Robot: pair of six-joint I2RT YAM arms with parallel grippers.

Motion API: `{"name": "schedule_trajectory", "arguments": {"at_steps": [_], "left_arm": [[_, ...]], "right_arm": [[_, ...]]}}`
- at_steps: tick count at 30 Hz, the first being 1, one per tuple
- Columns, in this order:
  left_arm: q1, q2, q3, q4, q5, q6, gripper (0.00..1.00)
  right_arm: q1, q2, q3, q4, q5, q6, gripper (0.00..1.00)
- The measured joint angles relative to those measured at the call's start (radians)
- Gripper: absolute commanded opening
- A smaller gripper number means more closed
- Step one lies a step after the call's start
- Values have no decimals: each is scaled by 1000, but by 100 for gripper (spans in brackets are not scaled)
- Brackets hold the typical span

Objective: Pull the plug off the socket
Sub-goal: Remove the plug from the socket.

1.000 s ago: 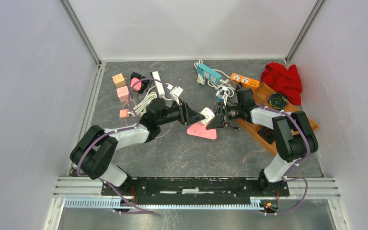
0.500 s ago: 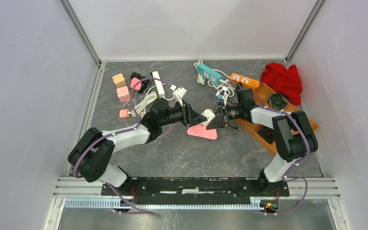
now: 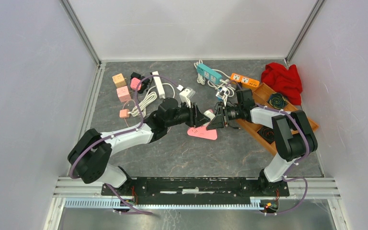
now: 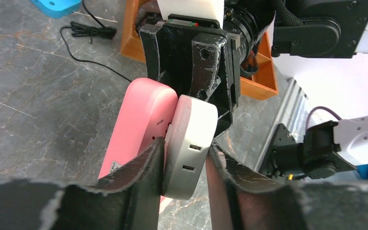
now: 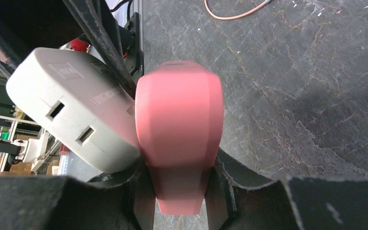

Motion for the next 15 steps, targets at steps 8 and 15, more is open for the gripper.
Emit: {"name": "schedule_trajectory", "arguments": {"at_steps": [8,15], "left_arm": [[-51,-11,27,-72,-108,120,3],[-88,-28,28,-96,-181,169,2]], "right_arm": [[-2,7,0,-39,-5,27,0],[-1,16,1,-42,-8,35,0]]}}
